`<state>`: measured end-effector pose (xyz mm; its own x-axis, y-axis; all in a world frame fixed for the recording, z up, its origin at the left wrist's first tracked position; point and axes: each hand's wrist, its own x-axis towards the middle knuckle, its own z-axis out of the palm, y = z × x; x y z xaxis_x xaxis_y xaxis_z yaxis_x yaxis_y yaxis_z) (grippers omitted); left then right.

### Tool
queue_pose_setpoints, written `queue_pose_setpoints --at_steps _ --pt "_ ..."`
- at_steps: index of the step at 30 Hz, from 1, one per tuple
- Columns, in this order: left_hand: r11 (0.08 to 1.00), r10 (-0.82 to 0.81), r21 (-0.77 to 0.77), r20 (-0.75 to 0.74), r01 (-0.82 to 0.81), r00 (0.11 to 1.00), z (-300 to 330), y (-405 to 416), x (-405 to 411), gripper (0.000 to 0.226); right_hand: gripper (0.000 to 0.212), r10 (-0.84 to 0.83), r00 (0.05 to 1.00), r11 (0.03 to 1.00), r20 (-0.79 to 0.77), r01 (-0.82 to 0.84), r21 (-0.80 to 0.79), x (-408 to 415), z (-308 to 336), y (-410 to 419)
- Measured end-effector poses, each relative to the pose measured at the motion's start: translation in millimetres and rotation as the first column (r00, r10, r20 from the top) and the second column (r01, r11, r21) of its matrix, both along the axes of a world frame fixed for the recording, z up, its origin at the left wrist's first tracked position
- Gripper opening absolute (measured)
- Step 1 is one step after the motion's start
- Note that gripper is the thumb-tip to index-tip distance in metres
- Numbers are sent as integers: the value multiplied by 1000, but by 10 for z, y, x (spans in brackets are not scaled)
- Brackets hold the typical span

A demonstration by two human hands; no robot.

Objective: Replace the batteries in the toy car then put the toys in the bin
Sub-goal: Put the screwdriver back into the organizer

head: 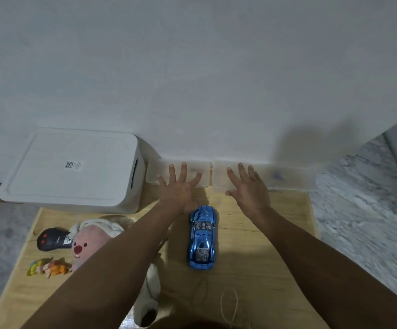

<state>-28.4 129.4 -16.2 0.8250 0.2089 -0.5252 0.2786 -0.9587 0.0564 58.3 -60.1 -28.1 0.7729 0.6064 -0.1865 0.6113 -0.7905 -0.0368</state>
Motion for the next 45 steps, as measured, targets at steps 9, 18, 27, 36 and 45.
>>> queue_pose_setpoints --at_steps 9,18,27,36,45 --pt "1000 -22 -12 -15 22 1000 13 -42 37 100 68 17 1000 1000 14 -16 -16 28 -1 11" --pt "999 6 -40 -23 -7 1000 -16 -91 82 101 84 -404 907 861 -119 421 286 32 1 -184" --pt "1000 -11 -15 -11 11 1000 -45 -80 78 104 86 -451 863 884 -226 467 21 79 -45 -342" --pt "985 28 -166 -74 -40 997 165 -19 109 99 92 -407 847 907 -342 419 -40 232 85 -386" --pt "997 53 -66 113 -46 992 354 168 -6 80 72 -362 888 916 -285 395 66 140 283 -276"
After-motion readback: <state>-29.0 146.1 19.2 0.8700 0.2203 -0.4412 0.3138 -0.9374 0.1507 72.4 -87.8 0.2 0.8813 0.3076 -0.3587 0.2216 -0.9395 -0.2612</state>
